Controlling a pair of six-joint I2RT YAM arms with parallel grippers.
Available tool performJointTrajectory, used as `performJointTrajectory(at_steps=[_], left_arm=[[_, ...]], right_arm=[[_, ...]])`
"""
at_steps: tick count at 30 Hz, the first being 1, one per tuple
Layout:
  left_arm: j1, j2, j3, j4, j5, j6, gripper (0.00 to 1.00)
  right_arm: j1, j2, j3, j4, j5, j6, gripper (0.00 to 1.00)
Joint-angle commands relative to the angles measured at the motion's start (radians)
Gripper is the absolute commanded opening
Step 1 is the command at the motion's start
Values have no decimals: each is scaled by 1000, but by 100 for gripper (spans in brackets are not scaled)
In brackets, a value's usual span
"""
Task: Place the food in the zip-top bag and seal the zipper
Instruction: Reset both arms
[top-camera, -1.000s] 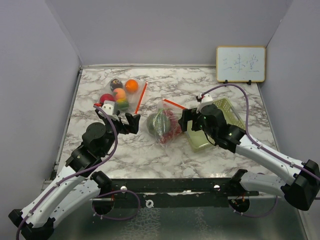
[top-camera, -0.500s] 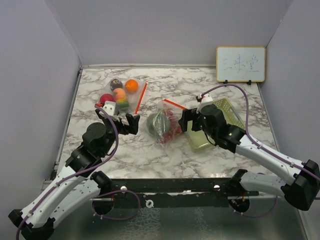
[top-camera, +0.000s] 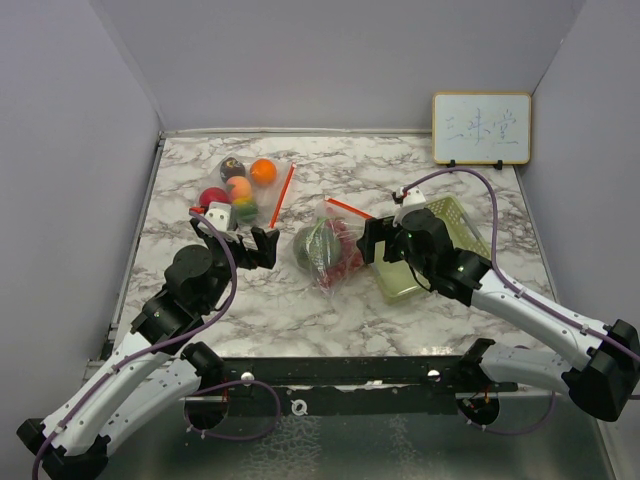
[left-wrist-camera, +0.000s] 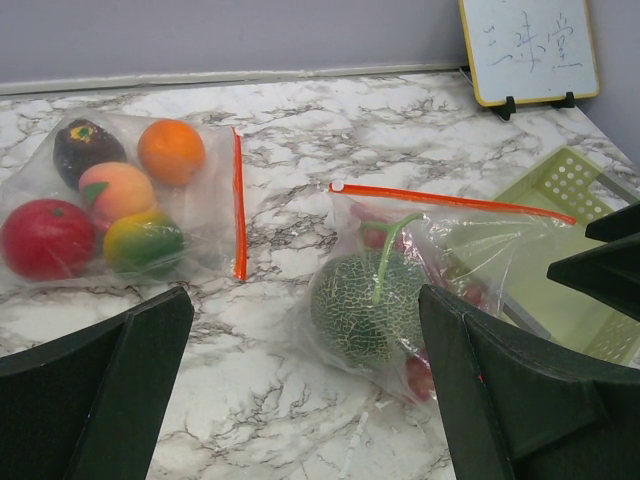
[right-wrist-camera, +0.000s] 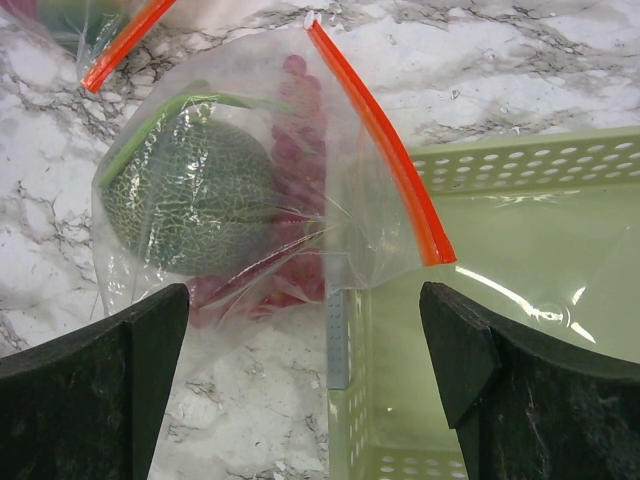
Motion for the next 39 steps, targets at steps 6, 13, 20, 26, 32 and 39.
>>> performJointTrajectory(at_steps=[6,13,20,26,32,39], left_arm=[[2,1,28,-8,-27,10,99],[2,3,28,-8,-28,10,99],[3,7,29,-10,-38,8,99],[2,5,28,-9,-42,8,99],[2,6,20,-5,-46,14,99],[2,4,19,-7,-47,12,99]], right_arm=[[-1,-18,16,10,9,8,100],[-1,-17,16,10,9,7,100],[-1,-18,15,13,8,4,100],[-1,-16,15,13,6,2,100],[-1,-16,14,13,6,2,100],[-1,-11,15,10,4,0,100]])
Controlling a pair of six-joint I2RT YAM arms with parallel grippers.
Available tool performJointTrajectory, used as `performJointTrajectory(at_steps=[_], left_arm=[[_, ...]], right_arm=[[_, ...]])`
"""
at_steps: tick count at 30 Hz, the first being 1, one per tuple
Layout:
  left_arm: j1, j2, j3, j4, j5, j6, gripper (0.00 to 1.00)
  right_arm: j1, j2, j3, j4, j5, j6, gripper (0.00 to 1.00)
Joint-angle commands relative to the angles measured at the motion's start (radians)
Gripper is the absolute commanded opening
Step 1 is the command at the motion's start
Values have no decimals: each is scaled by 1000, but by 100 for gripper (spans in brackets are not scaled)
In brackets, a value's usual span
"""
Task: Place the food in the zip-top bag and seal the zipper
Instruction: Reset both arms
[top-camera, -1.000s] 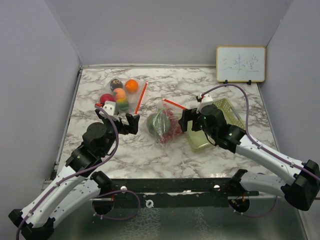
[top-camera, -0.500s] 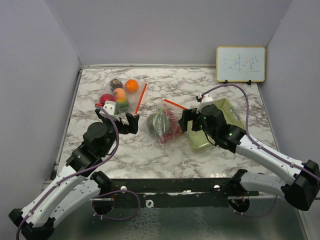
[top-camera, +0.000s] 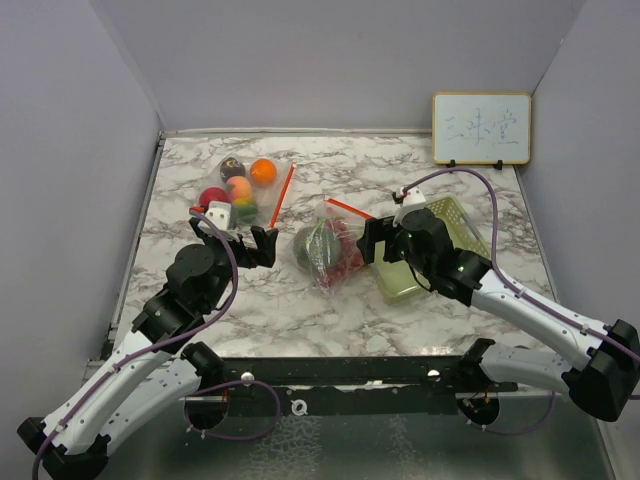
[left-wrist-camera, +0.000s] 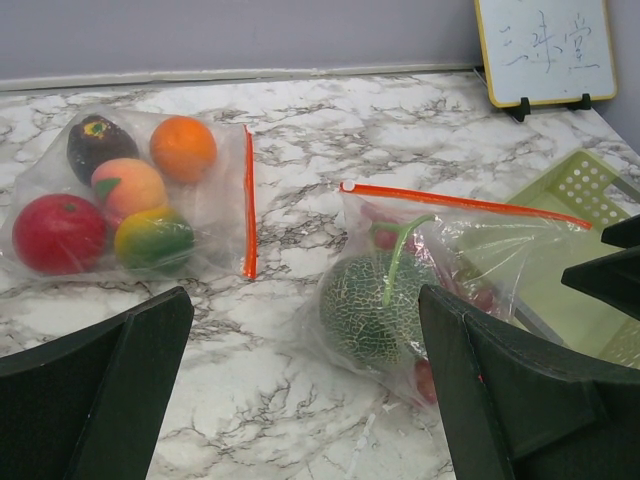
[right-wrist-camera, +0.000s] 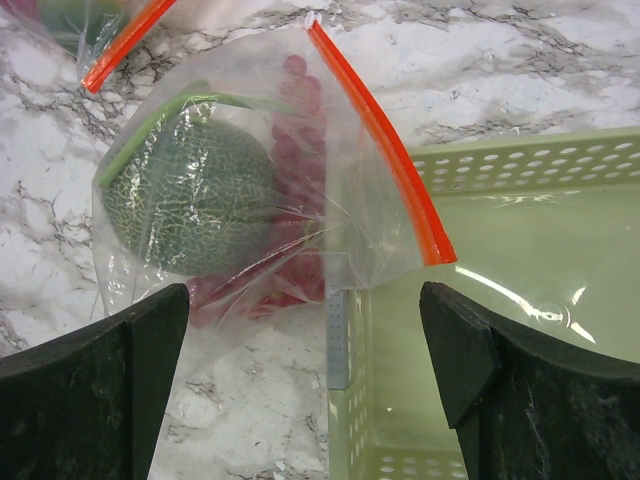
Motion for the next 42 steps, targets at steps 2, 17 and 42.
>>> performJointTrajectory(at_steps=[2,17,42], left_arm=[[2,-2,18,-7,-12,11,99],[2,75,49,-39,27,-19,99],[2,228,132,-158,-161,-327,99]], right_arm=[[-1,-9,15,10,3,3,100],[-1,-9,9,3,0,7,100],[-1,-5,11,-3,0,18,100]])
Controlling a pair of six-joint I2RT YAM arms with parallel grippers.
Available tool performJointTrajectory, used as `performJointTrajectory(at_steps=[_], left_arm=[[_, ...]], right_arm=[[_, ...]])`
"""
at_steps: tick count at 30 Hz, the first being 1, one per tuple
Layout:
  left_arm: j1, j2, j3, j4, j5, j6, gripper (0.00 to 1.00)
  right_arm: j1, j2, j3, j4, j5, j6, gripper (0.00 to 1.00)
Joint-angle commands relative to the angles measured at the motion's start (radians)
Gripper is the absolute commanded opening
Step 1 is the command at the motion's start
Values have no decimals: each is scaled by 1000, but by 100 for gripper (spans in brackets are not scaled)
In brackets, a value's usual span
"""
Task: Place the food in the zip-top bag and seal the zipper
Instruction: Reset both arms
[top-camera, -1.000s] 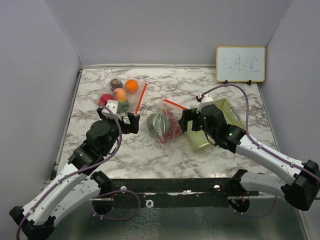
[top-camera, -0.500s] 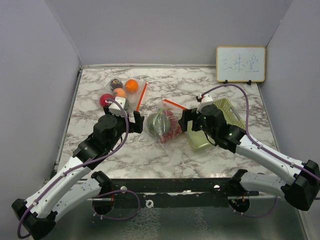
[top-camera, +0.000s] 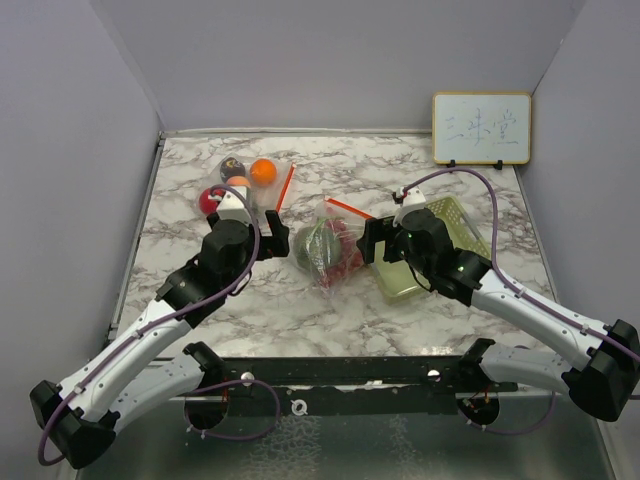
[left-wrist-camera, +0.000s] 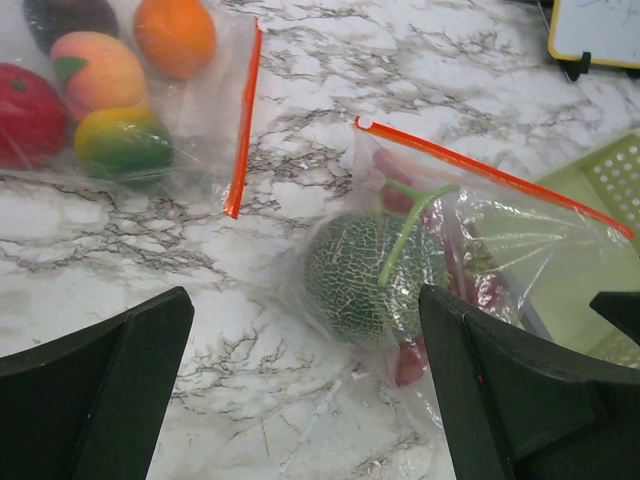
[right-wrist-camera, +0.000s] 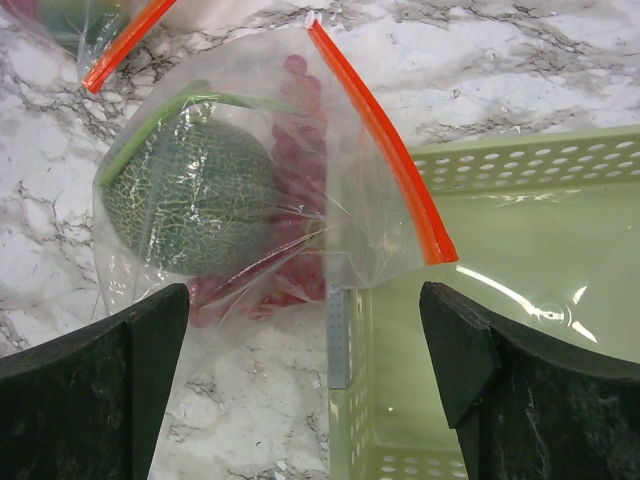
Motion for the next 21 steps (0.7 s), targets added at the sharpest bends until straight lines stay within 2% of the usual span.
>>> performJointTrajectory(at_steps=[1,21], left_arm=[[2,0,38,-45,-157,-94,99],[2,30,62,-43,-196,-102,99]], right_arm=[[-1,-1,15,-2,-1,15,100],[-1,-17,32,-23,-15,34,100]])
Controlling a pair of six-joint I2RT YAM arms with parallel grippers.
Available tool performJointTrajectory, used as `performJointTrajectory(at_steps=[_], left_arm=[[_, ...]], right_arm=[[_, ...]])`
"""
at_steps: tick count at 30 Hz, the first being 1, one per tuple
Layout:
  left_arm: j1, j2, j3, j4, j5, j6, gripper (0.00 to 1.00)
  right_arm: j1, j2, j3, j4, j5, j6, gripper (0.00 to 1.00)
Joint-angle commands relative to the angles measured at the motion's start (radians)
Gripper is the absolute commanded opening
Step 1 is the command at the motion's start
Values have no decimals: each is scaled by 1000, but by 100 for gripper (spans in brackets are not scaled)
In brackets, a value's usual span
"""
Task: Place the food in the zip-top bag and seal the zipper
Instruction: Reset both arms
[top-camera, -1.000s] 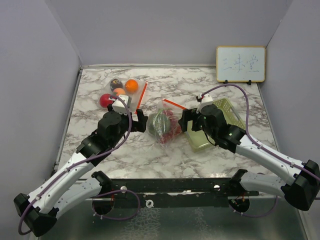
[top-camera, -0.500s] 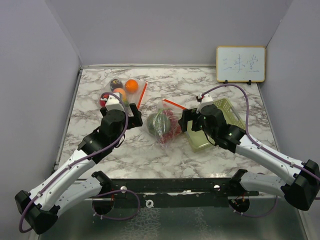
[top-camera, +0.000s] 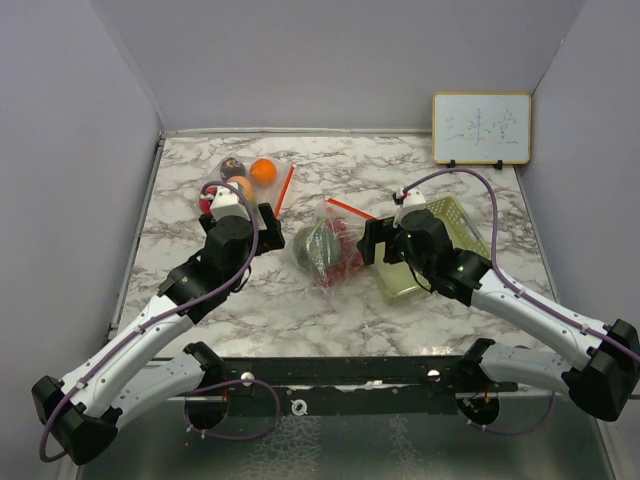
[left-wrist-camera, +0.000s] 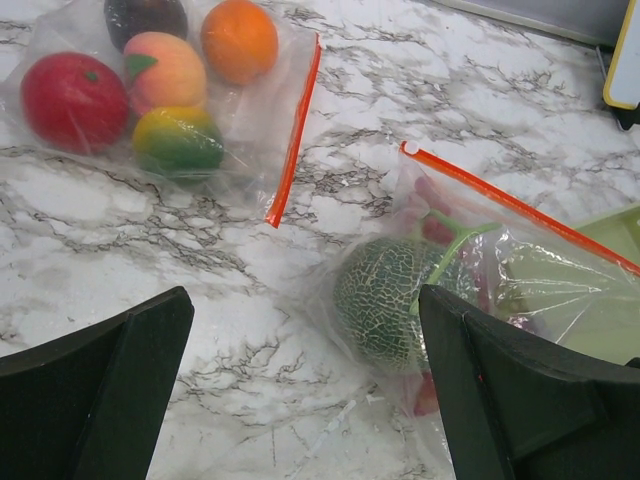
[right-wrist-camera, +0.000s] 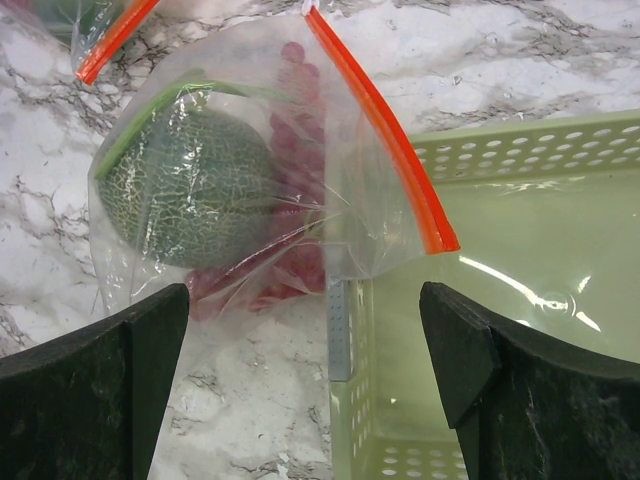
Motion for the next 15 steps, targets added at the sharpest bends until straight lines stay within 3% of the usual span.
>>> performJointTrajectory(at_steps=[1,15], left_arm=[[2,-10,25,4,-34,-11,99],[3,-27,17,3,-50,1,99]], right_arm=[[-1,-22,28,0,-10,19,100],[-1,-19,30,1,-20,21,100]])
